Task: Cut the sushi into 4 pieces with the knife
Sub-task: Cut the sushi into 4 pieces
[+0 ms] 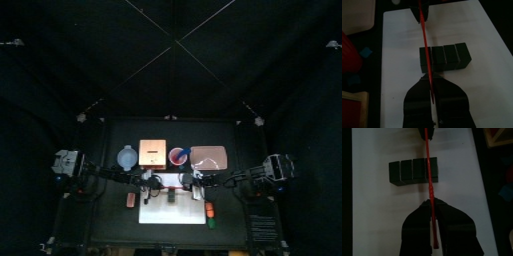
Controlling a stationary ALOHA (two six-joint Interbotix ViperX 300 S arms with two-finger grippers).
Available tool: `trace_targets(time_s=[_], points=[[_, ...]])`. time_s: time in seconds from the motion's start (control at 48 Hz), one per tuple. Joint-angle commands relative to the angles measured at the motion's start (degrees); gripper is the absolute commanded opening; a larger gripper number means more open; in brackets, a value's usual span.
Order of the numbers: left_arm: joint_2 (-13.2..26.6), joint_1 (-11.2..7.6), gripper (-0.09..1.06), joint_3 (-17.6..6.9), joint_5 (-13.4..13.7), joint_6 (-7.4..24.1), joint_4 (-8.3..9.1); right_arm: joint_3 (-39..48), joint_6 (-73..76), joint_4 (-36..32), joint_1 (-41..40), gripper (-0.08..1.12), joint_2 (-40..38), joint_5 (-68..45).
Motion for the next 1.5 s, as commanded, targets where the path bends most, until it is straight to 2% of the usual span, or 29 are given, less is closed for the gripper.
trace_targets(time_s=[0.021,0.5,0.917,1.208,1.333,1.5], points=[[0.44,-0.62,0.23,-1.76,0.09,-0.09,0.09,-1.67,0.09,0.35,0.00,0.13,1.93,-0.44],[0.70,-2.37,0.23,-1.93,2.02,-0.09,-1.14,-2.46,0.09,0.97,1.32,0.13,3.60,-0.44],[5.80,-1.93,0.23,-3.60,2.02,0.26,-2.20,-2.29,0.09,1.58,1.05,0.13,7.03,-0.44],[5.98,-0.18,0.23,-4.92,2.02,0.44,-2.02,-2.20,-0.09,0.70,-1.14,0.13,6.24,0.70],[5.62,1.58,0.23,-4.92,2.02,0.53,-1.93,-2.29,0.00,-0.44,-2.72,0.13,5.63,1.14],[5.54,3.87,0.23,-4.92,2.02,0.53,-0.88,-2.29,0.00,-1.23,-4.39,0.13,4.75,1.05]])
